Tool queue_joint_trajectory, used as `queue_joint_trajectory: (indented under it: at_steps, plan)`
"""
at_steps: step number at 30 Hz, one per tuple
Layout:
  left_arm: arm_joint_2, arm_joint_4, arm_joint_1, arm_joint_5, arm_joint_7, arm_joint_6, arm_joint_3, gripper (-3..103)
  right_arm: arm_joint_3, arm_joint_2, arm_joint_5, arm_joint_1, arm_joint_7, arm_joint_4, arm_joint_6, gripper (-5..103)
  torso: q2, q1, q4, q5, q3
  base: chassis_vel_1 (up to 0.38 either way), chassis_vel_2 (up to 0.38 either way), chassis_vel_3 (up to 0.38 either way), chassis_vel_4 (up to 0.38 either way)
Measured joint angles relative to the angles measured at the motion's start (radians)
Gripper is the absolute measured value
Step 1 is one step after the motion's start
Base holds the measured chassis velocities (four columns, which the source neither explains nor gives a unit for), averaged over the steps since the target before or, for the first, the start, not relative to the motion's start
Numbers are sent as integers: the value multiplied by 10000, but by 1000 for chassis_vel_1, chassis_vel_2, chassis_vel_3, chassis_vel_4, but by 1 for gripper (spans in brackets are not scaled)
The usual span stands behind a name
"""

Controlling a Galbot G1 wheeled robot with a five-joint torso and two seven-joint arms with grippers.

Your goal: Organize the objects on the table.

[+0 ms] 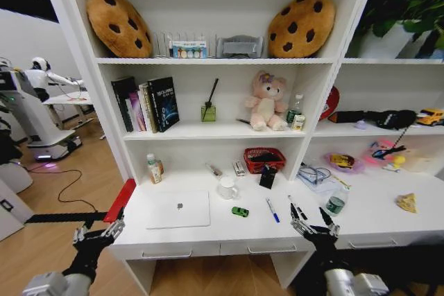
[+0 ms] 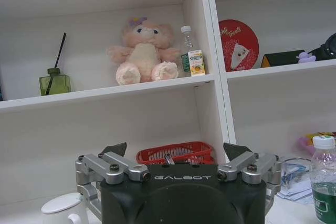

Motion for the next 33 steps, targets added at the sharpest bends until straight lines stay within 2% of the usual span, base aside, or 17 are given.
queue_joint_trajectory:
  at_steps: [1, 2, 4, 12, 18, 22, 28, 33]
  plan:
    - [0, 0, 0, 0, 0, 0, 0, 89, 0, 0, 0, 0, 0, 0, 0, 100, 0, 0, 0, 0, 0, 0, 0, 0, 0]
    - [-44, 0, -23, 271, 61, 29, 31, 97, 3, 32, 39, -24, -104, -59, 89, 100, 0, 0, 1, -1, 0, 0, 0, 0, 0]
    - [-141, 18, -19, 649, 163, -58, 85, 100, 20, 116, 40, -72, -224, -186, 220, 100, 0, 1, 1, -1, 0, 0, 0, 0, 0]
    - [-205, 60, 84, 709, 248, -225, 364, 100, 81, 170, 135, -149, -442, -463, 446, 100, 0, 1, 1, -1, 0, 0, 0, 0, 0]
    - [3, 85, 202, 920, 444, -335, 640, 100, 126, 145, 99, -12, -500, -581, 471, 100, 0, 0, 2, -1, 0, 0, 0, 0, 0]
    - [291, 95, 127, 1358, 603, -383, 919, 100, 144, -48, 85, 51, -685, -619, 325, 100, -1, 1, 1, -1, 1, 0, 0, 0, 0]
    - [158, 103, 78, 1836, 608, -386, 1274, 100, 26, -52, 13, 129, -859, -468, 161, 100, 0, 1, 2, -1, 1, 0, 0, 0, 0]
    - [108, 108, 84, 1921, 575, -386, 1331, 100, -70, 28, -193, 79, -1004, -459, 145, 100, 0, 1, 2, -1, 1, 0, 0, 0, 0]
